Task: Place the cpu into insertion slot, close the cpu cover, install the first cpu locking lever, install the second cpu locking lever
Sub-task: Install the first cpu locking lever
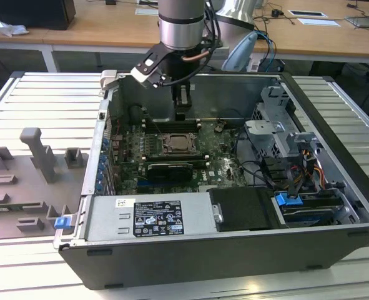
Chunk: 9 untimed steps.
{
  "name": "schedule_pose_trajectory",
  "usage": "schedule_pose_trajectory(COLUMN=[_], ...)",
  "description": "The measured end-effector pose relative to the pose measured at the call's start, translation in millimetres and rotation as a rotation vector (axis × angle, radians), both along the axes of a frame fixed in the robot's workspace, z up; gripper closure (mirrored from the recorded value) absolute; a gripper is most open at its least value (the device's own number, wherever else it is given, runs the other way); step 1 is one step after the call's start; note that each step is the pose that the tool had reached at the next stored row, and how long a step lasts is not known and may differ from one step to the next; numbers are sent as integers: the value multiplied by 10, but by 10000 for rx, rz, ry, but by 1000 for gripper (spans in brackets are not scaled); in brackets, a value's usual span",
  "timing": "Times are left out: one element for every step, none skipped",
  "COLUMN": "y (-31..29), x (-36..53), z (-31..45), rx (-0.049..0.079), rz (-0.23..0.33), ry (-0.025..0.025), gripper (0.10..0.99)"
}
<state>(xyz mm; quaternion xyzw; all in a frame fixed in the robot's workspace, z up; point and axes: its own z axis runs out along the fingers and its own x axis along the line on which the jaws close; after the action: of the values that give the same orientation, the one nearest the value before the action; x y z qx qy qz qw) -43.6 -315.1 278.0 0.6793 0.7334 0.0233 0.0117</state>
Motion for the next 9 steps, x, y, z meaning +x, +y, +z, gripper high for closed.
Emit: schedule_pose_trajectory(y=[0,0,0,0,0,0,0,0,0], x=[0,0,0,0,0,0,0,0,0], z=[-2,-3,-5,-6,-6,-6,-6,-6,-6], rx=[-1,-3,-4,-6,-7,-6,-6,-6,-6], rz=[185,361,741,1178,1377,1480,1554,1667,1920], ry=[1,2,3,1,2,1,1,1,1], gripper=[980,980,980,980,980,980,980,980,980])
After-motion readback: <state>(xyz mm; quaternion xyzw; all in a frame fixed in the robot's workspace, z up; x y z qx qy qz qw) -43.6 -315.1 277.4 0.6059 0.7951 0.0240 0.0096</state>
